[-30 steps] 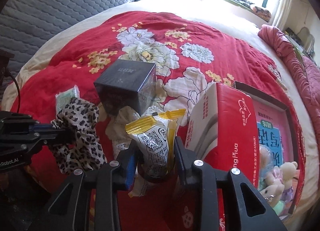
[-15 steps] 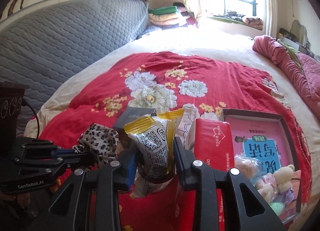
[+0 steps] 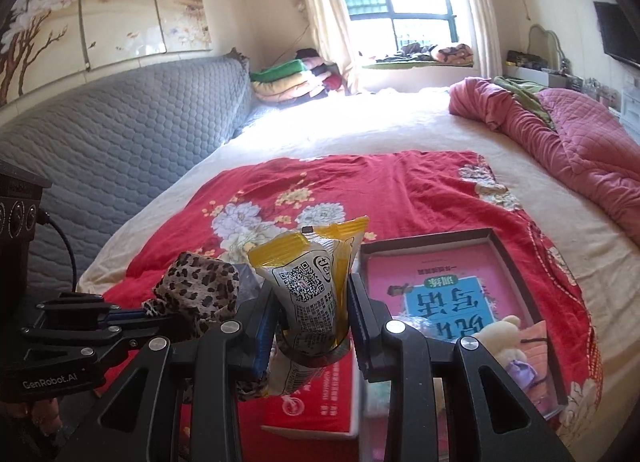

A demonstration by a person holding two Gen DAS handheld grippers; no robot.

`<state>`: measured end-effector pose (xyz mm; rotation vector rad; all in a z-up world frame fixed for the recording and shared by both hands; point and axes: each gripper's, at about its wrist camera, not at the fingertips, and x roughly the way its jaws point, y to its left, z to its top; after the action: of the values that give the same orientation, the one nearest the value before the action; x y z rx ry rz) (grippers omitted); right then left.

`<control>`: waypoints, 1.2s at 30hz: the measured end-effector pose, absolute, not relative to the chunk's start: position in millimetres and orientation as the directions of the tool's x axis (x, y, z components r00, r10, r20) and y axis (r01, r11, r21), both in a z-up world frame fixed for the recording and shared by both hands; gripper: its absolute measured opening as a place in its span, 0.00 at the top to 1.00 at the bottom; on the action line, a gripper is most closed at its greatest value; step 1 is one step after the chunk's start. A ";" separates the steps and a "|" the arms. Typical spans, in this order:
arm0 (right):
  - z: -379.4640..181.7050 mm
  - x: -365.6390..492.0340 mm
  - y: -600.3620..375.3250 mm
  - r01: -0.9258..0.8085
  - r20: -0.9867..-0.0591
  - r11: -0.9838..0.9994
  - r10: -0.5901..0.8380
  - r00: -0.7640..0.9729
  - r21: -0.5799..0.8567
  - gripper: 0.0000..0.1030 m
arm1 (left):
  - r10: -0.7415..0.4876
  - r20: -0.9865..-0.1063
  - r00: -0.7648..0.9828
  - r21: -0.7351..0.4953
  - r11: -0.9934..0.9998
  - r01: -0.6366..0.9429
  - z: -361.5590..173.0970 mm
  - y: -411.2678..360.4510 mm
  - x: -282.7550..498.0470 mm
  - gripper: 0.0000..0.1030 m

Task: Organize soft objects
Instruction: 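Carry the leopard scrunchie and yellow snack bag over the pink tray with both tools, then lower and release the leopard scrunchie and snack bag into the tray with both tools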

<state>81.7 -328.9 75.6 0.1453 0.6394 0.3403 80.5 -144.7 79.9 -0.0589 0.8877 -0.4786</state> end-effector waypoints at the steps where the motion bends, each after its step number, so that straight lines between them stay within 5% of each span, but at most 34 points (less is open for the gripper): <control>1: 75.4 80.0 -337.0 -0.252 -0.556 0.939 0.343 0.757 0.236 0.67 | -0.427 -0.733 0.530 -0.239 0.891 0.386 80.7 -152.9 81.9 0.92; 15: 60.7 66.7 -422.0 -0.088 -0.546 0.955 0.236 0.804 0.282 0.67 | -0.424 -0.772 0.474 -0.173 0.857 0.485 73.9 -239.8 97.6 0.92; 36: 29.7 72.3 -448.1 -0.026 -0.604 0.964 0.187 0.775 0.265 0.67 | -0.329 -0.832 0.448 -0.098 0.880 0.465 33.8 -271.5 139.6 0.92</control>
<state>72.3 -448.1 29.7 0.2490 0.6758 0.1161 139.6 -271.5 33.8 0.1526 0.9921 -0.4934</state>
